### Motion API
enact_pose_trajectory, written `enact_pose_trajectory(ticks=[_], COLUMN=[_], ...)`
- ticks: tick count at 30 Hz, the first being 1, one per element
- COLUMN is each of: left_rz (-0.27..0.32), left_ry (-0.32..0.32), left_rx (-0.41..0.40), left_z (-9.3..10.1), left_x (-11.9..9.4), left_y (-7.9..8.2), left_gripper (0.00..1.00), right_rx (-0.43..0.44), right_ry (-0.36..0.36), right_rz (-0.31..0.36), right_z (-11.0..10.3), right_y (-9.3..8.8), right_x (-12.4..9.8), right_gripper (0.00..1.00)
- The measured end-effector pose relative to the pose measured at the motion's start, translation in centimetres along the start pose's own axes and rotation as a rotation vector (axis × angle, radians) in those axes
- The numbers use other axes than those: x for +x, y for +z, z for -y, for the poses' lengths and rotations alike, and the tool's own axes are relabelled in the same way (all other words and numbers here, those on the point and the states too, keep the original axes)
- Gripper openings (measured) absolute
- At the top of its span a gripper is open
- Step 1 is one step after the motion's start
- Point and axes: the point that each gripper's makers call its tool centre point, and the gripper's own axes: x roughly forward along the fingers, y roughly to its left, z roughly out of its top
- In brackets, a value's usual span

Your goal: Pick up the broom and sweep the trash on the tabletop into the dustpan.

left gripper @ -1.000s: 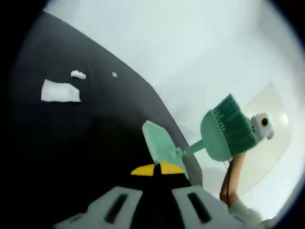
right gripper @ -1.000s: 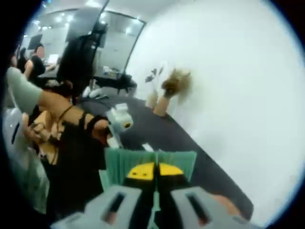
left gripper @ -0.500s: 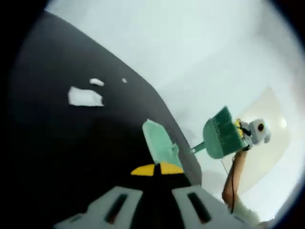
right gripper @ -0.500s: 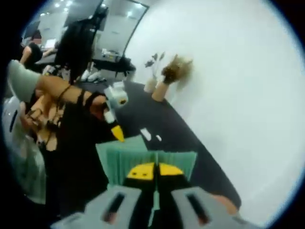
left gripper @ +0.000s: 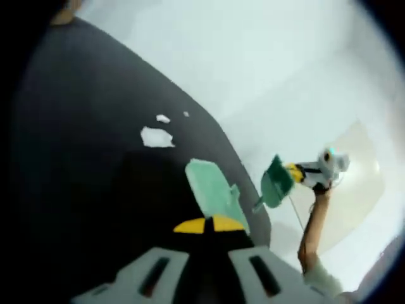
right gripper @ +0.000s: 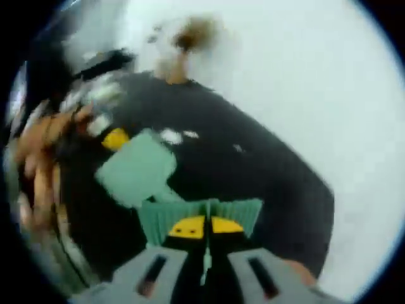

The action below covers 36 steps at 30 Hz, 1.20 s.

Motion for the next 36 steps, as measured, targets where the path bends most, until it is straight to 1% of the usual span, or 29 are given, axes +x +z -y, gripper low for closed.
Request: enact_pose_trajectory(ticks=[1, 2, 3, 4, 5, 7, 9, 11, 13, 14, 16, 17, 19, 20, 21, 23, 25, 26, 27, 28, 29, 31, 33, 36], left_rz=[0.0, 0.001, 0.0, -0.001, -0.002, -0.003, -0.004, -0.008, 0.008, 0.018, -0.002, -0.011, -0.014, -0.016, -0.01, 0.011, 0.036, 0.042, 0.035, 0.024, 0.031, 0.038, 0.056, 0.078], left_ry=[-0.002, -0.005, -0.009, -0.012, -0.014, -0.02, -0.022, -0.025, -0.046, -0.05, -0.038, -0.037, -0.037, -0.035, -0.01, 0.04, 0.058, 0.065, 0.08, 0.109, 0.149, 0.137, 0.117, 0.111], left_rx=[0.0, 0.001, 0.003, 0.005, 0.007, 0.012, 0.013, 0.016, 0.022, 0.037, 0.096, 0.1, 0.103, 0.104, 0.108, 0.115, 0.088, 0.061, 0.063, 0.087, 0.105, 0.1, 0.089, 0.112], left_z=[0.0, 0.1, 0.2, 0.2, 0.2, 0.3, 0.5, 0.4, 0.9, 1.0, 0.9, 1.0, 1.1, 1.0, 0.7, -0.1, -0.4, -0.7, -1.0, -1.4, -2.0, -1.7, -1.0, -0.1], left_x=[0.0, 0.0, 0.0, 0.0, 0.0, 0.0, 0.1, 0.1, 0.1, 0.2, 0.3, 0.5, 0.7, 0.7, 0.7, 0.4, -0.1, -0.6, -0.9, -1.3, -1.7, -2.4, -3.0, -3.7], left_y=[0.0, 0.0, 0.0, 0.1, 0.0, 0.0, -0.3, -0.1, 0.2, 0.3, -0.2, -0.4, -0.1, 0.2, 0.5, 1.4, 2.4, 2.8, 2.9, 3.1, 3.5, 4.0, 4.3, 4.4], left_gripper=[0.01, 0.01, 0.01, 0.01, 0.01, 0.01, 0.01, 0.01, 0.02, 0.03, 0.07, 0.12, 0.28, 0.29, 0.31, 0.31, 0.37, 0.36, 0.35, 0.35, 0.35, 0.33, 0.33, 0.34], right_rx=[0.059, 0.08, 0.081, 0.103, 0.101, 0.127, 0.151, 0.166, 0.17, 0.167, 0.161, 0.159, 0.159, 0.16, 0.159, 0.154, 0.155, 0.151, 0.147, 0.145, 0.143, 0.141, 0.138, 0.138], right_ry=[0.008, 0.013, 0.008, -0.001, -0.008, -0.031, -0.069, -0.068, -0.041, -0.028, -0.018, -0.016, -0.014, -0.015, -0.016, -0.019, -0.013, -0.013, -0.014, -0.016, -0.017, -0.013, -0.014, -0.02], right_rz=[-0.045, -0.056, -0.067, -0.08, -0.086, -0.113, -0.122, -0.139, -0.126, -0.108, -0.088, -0.084, -0.084, -0.084, -0.087, -0.089, -0.09, -0.091, -0.091, -0.09, -0.085, -0.082, -0.081, -0.074], right_z=[0.3, 0.5, 0.7, 0.9, 0.9, 1.0, 1.9, 2.0, 1.3, 0.9, 0.5, 0.6, 0.7, 0.7, 1.0, 1.1, 1.1, 1.0, 1.1, 1.1, 1.1, 1.1, 1.2, 1.4], right_y=[-0.3, -0.4, -0.6, -0.7, -1.0, -1.6, -1.8, -2.3, -2.5, -2.5, -2.5, -2.5, -2.4, -2.5, -2.2, -2.2, -2.0, -2.0, -2.0, -1.9, -1.8, -1.6, -1.6, -1.4], right_x=[0.7, 1.2, 1.9, 2.6, 3.1, 4.0, 5.0, 5.7, 5.6, 5.3, 4.7, 4.5, 4.4, 4.4, 4.5, 4.5, 4.6, 4.6, 4.6, 4.6, 4.5, 4.3, 4.1, 3.7], right_gripper=[0.01, 0.01, 0.01, 0.01, 0.01, 0.01, 0.01, 0.01, 0.01, 0.01, 0.01, 0.01, 0.01, 0.01, 0.01, 0.01, 0.01, 0.01, 0.01, 0.01, 0.01, 0.01, 0.01, 0.01])
